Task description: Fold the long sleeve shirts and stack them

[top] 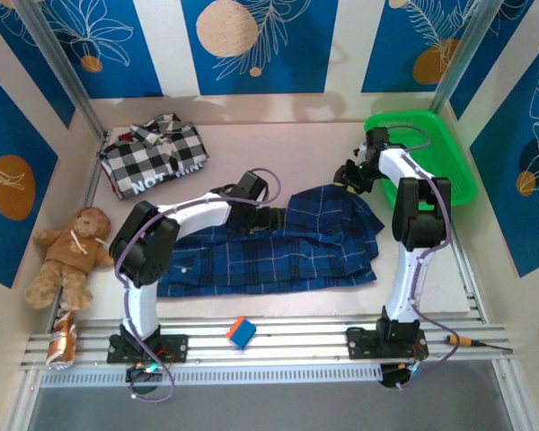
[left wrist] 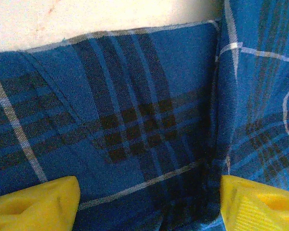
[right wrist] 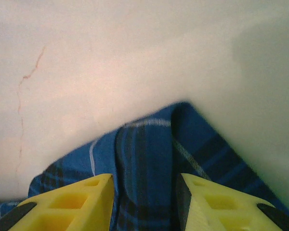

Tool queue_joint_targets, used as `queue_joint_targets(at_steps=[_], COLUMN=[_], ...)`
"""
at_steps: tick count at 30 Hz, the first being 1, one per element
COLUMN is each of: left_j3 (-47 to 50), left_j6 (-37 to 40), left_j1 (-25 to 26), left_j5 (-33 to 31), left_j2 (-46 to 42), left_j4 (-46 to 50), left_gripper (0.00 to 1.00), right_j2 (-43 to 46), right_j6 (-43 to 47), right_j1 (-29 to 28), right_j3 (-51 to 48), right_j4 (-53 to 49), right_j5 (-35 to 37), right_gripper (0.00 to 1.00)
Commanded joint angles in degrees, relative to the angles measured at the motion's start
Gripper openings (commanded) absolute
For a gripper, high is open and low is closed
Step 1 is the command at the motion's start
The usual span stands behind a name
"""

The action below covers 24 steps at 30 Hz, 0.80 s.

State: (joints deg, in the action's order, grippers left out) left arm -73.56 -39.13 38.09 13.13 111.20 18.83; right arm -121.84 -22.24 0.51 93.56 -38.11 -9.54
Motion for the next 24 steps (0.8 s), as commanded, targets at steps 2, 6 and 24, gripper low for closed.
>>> queue_joint_targets(at_steps=[2, 6, 24], left_j3=[1.9, 2.3, 2.9], left_j6=[-0.8, -0.7, 0.0], left_j1=[0.9, 1.0, 0.9], left_j5=[1.2, 1.2, 1.6], left_j2=[-0.3, -0.5, 0.9], left_j4=[-0.1, 0.3, 0.3], left_gripper=[0.75, 0.75, 0.74], right_j2=[-4.0, -7.4, -11.2], right_j6=[-0.6, -0.5, -0.7], right_j1=[0.1, -0.2, 0.2], right_j3=[4.5, 7.9, 11.3], right_j4=[0.6, -0.7, -6.1], right_j5=[-1.7, -1.5, -4.5], right_gripper=[0.41, 0.4, 0.38])
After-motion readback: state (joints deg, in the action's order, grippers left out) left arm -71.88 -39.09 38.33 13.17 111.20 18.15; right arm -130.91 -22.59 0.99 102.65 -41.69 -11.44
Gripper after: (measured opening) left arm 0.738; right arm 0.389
